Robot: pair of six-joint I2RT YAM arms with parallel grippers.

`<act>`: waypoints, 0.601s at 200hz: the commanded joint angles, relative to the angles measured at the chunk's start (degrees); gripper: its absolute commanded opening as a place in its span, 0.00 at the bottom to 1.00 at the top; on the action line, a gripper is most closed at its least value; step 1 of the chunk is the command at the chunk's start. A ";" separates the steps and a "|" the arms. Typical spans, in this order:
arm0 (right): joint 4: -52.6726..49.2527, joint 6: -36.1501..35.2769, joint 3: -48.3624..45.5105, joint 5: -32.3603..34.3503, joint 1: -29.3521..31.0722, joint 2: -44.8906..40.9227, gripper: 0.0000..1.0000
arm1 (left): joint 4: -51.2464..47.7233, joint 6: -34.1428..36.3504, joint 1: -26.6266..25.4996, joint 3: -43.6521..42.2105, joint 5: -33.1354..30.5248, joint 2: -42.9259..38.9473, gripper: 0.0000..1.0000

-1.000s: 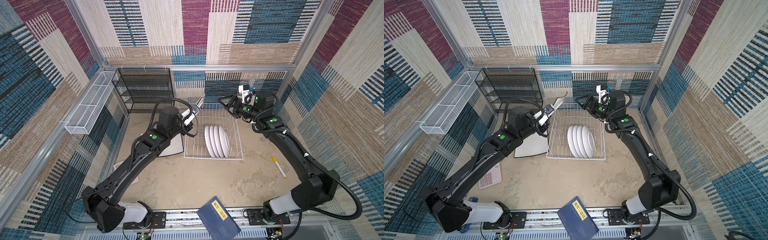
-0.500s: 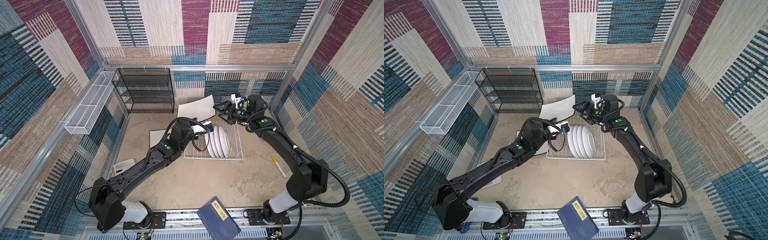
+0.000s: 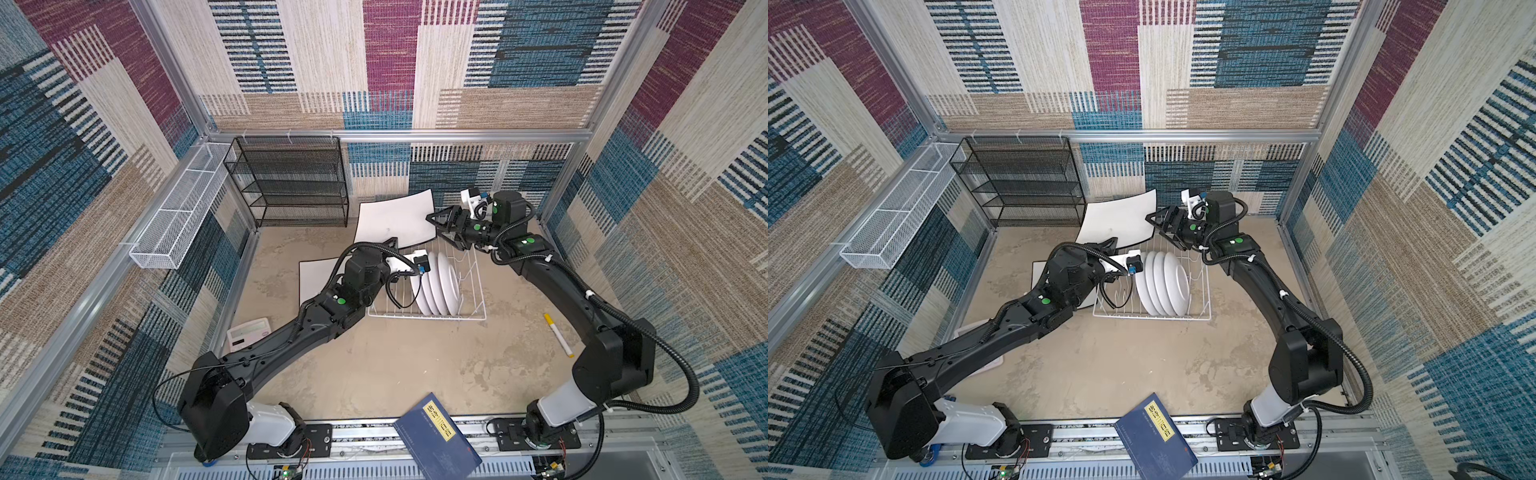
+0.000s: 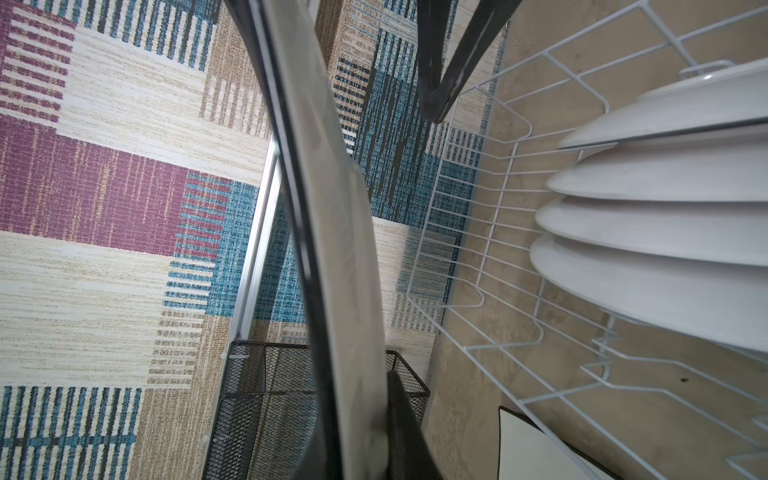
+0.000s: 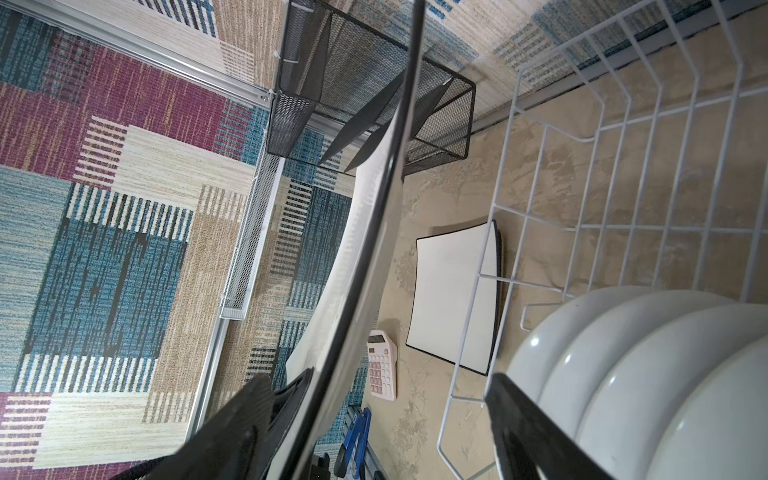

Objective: Unload the plates from the dish rack
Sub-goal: 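Grasp the raised plate's far edge with the right gripper while the left holds it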

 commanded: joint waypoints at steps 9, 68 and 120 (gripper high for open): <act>-1.66 -1.35 3.85 -2.49 0.21 2.56 0.79 | 11.51 3.32 -0.17 -2.09 2.81 -0.98 0.00; -6.75 -3.88 5.35 -4.43 0.67 4.77 0.74 | 15.60 5.70 -1.05 -2.65 1.19 0.43 0.00; -5.11 -2.42 3.68 -4.84 1.30 4.42 0.59 | 16.35 4.44 -1.27 -3.00 1.74 0.84 0.00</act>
